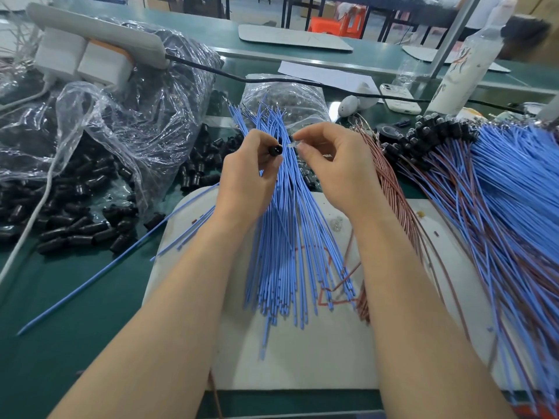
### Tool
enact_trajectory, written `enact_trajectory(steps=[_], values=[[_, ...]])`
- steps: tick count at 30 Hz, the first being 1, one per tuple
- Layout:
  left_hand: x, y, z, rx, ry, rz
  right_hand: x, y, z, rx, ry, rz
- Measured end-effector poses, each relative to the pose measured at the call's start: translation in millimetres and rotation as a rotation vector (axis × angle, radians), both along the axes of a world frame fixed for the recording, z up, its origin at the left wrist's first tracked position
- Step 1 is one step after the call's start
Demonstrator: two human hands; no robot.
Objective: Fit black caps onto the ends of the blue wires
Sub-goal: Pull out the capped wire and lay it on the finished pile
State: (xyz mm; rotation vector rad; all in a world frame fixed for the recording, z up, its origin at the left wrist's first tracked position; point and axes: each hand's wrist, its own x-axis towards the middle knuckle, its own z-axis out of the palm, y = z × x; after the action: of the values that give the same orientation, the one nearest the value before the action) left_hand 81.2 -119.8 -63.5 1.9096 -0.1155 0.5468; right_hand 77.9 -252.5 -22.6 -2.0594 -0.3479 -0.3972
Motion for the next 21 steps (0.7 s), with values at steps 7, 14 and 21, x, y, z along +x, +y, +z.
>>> enact_trajectory(steps=[7,14,21], values=[[-1.9,-0.2,0.1,0.042,0.013,-0.022,-1.6,4.5,-0.4,-0.022,-0.041,0.004],[-5.0,-0.8,1.3,0.094,0.023,-0.023,-3.7,6.1,-0.5,-0.150,-0.098,-0.040],[-6.9,-2.8,1.6,0.251,-0.035,0.006,-2.6,2.8,0.0,-0.179,-0.075,-0.089]])
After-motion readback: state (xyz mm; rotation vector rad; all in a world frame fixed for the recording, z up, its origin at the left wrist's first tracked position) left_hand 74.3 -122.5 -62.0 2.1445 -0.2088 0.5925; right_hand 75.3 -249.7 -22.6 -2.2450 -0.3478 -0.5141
